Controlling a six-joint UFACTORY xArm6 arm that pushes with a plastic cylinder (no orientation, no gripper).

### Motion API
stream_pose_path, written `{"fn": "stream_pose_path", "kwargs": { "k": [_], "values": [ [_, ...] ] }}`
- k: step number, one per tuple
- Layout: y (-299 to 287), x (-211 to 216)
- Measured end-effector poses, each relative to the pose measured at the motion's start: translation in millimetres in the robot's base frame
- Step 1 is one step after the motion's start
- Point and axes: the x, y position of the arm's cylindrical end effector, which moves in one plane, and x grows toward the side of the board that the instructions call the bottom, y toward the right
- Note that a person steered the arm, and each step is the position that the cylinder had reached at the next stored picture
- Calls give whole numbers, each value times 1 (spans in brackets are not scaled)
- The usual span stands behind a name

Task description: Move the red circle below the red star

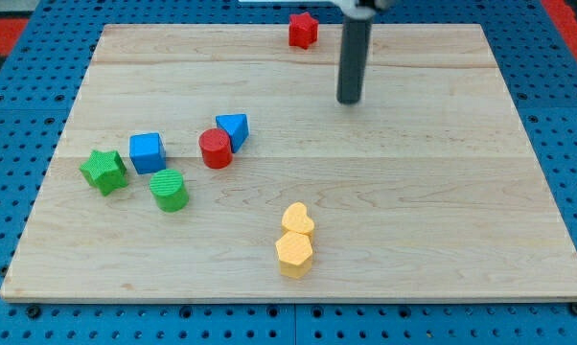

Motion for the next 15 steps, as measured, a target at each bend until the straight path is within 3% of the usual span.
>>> {"fn": "stream_pose_path", "kwargs": {
  "k": [1, 2, 4, 9, 10, 12, 13, 15],
  "values": [
    [-37, 88],
    [-122, 134],
    [-140, 74],
    [-252, 49],
    [-260, 18],
    [-259, -56],
    [-250, -71],
    [-172, -71]
  ]
}}
